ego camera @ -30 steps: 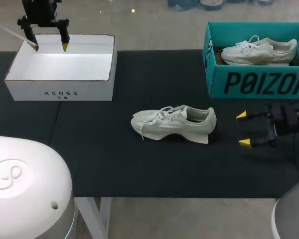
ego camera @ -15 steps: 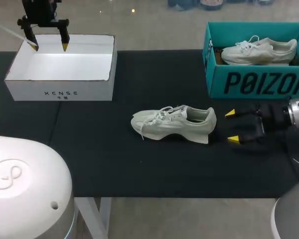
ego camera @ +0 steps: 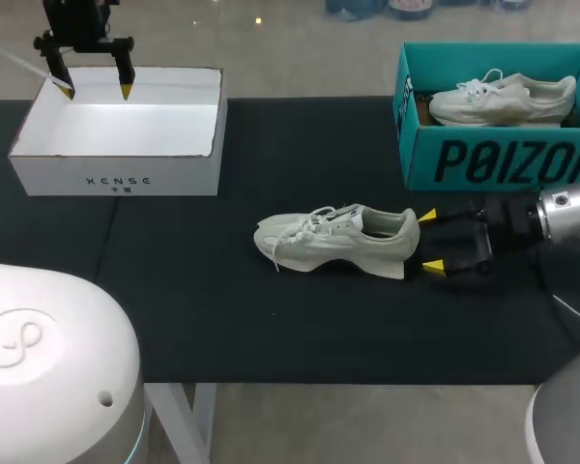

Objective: Take the shoe out of the shoebox, open the shoe tongue, remove and reinsert the insole, then place the shoe into the shoebox

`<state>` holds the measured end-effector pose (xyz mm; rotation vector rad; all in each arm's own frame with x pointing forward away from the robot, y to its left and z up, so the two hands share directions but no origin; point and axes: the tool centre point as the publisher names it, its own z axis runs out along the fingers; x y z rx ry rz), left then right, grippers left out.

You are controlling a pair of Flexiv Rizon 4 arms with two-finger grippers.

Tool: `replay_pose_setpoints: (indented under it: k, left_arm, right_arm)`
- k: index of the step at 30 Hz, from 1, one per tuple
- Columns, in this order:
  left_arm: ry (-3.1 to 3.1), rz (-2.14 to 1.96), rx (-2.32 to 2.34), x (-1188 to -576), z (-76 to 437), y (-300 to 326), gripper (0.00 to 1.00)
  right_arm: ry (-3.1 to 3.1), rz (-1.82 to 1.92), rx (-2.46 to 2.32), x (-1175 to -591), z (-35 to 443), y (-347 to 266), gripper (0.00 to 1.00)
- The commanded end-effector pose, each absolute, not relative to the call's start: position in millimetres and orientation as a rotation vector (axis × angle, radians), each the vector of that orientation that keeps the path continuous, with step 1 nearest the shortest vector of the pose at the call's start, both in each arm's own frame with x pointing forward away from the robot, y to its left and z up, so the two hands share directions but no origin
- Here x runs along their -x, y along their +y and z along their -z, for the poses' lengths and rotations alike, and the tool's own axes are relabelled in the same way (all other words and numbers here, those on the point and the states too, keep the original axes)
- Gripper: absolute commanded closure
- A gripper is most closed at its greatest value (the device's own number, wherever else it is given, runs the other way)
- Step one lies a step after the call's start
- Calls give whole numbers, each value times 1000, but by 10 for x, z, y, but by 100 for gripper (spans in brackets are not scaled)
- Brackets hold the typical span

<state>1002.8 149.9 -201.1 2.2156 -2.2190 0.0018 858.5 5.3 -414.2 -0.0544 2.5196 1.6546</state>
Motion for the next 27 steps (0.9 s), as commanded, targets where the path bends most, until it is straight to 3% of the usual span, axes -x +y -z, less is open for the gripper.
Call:
replay_pose_setpoints:
  k: [1, 27]
  left_arm:
    - [-2220, 2, -2218, -10021, 2004, 1499, 0]
    - [-2220, 2, -2218, -10021, 2004, 1499, 0]
  right_arm:
    - [2539, -1650, 59, -8633, 4194, 150, 0]
    - [2507, -1714, 19, -8613, 4259, 468, 0]
